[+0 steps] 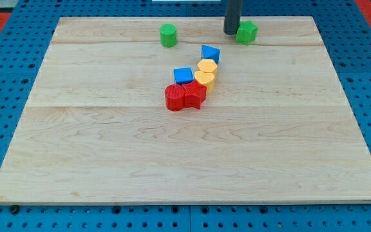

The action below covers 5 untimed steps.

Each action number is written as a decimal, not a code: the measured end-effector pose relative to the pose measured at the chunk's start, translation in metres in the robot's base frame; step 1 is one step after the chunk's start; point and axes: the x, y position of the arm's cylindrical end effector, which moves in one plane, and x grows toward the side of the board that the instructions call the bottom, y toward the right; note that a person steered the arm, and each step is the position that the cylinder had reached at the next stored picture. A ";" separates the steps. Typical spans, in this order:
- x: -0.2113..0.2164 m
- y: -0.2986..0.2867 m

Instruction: Move the green circle towards blue triangle

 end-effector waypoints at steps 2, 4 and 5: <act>0.041 -0.002; 0.009 0.026; 0.022 -0.053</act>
